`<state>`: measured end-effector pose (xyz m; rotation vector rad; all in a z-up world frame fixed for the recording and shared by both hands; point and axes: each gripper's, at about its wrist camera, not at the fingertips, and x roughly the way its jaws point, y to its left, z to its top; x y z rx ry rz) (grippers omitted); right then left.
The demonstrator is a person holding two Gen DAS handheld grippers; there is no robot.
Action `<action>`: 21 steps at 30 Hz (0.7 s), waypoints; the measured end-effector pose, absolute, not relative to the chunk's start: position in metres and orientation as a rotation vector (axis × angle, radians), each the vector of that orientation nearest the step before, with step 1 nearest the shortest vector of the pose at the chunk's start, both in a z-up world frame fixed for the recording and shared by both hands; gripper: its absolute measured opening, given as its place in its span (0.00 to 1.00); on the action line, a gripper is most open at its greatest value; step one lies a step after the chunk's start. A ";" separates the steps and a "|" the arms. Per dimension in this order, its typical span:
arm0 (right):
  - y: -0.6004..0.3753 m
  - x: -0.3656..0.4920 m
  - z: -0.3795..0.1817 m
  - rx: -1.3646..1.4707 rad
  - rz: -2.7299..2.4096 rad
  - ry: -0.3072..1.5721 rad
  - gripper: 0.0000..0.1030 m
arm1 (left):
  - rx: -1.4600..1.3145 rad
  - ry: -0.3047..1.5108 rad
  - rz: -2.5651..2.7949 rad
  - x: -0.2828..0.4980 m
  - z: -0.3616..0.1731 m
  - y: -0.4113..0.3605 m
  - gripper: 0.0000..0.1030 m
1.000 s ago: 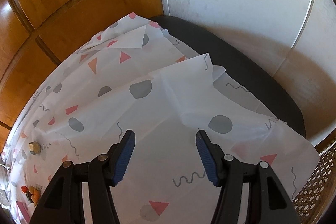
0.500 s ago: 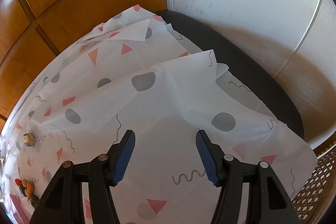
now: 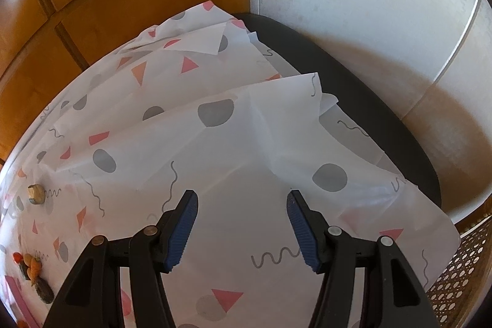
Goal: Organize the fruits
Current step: 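Carry the orange into the pink tray beside the first and release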
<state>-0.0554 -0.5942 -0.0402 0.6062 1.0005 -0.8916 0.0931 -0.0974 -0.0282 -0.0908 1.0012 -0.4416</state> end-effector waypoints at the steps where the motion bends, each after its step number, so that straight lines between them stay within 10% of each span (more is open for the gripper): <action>1: -0.593 -0.054 -0.040 0.599 -0.889 1.004 0.59 | -0.102 0.994 -0.417 0.094 -0.026 -0.086 0.38; 21: -0.521 -0.003 -0.021 0.334 -0.487 0.946 0.59 | -0.211 1.039 -0.067 0.087 -0.064 0.068 0.39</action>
